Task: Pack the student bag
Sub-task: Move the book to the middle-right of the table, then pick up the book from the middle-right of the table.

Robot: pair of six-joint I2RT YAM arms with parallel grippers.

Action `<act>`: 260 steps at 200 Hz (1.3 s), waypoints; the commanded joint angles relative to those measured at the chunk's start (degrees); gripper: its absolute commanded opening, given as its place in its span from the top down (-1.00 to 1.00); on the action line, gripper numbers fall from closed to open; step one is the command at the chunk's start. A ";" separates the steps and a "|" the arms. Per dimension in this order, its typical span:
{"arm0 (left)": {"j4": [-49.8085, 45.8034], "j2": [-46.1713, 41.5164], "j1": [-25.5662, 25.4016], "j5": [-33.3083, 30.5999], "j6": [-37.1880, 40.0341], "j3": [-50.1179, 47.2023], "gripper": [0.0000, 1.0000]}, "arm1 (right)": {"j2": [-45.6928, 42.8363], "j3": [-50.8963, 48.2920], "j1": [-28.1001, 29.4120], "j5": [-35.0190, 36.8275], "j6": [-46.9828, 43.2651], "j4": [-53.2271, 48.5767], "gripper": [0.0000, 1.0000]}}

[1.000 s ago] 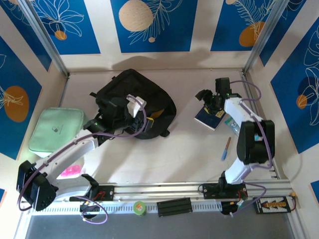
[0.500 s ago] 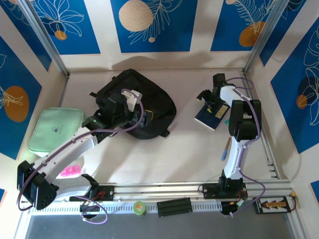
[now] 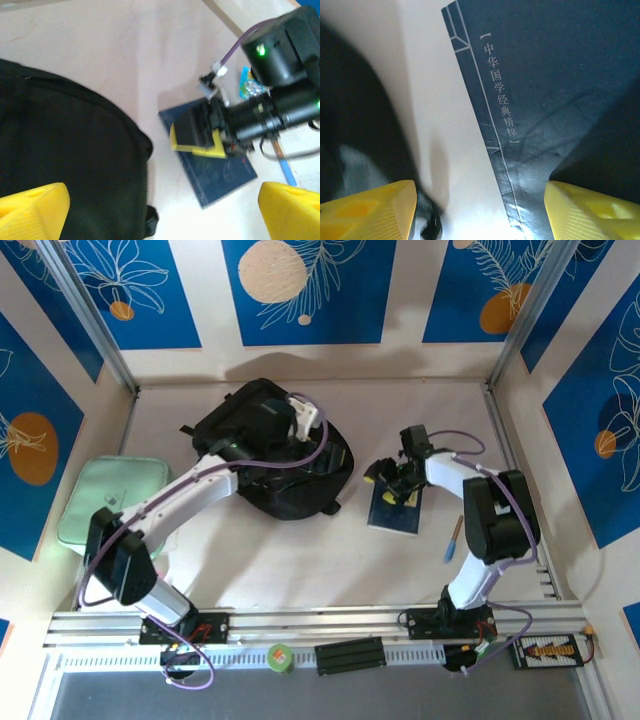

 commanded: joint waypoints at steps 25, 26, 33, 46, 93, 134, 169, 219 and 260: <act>-0.22 7.54 -5.20 1.54 -7.14 6.24 -0.82 | -11.59 -5.64 -0.73 -5.21 5.90 -2.37 -0.40; -0.20 7.72 -5.30 1.54 -7.39 6.27 -0.82 | -11.82 -5.57 -0.88 -5.10 5.73 -2.55 -0.40; -0.04 8.49 -5.89 1.56 -8.66 6.48 -0.79 | -13.61 -4.89 -1.95 -4.02 4.37 -4.10 -0.41; -0.19 9.76 -7.32 0.51 -11.14 6.98 -0.77 | -15.93 -3.95 -3.96 -1.45 1.34 -7.31 -0.42; -8.94 15.17 -15.42 -15.52 -15.16 12.44 -0.63 | -18.80 -5.72 -9.66 10.92 -6.14 -17.71 -0.38; -12.43 20.52 -19.73 -19.27 -17.18 14.46 -0.48 | -19.59 -9.43 -11.72 13.77 -8.12 -19.32 -0.38; -13.22 25.64 -19.81 -14.97 -19.01 17.06 -0.22 | -16.84 -10.66 -12.29 9.69 -8.86 -17.11 -0.17; -14.18 31.62 -19.65 -13.39 -21.24 19.39 -0.04 | -14.48 -10.66 -12.45 8.86 -8.38 -16.64 -0.02; -13.02 33.75 -19.07 -14.77 -22.70 18.99 0.07 | -13.45 -10.95 -12.54 8.22 -7.98 -16.32 0.07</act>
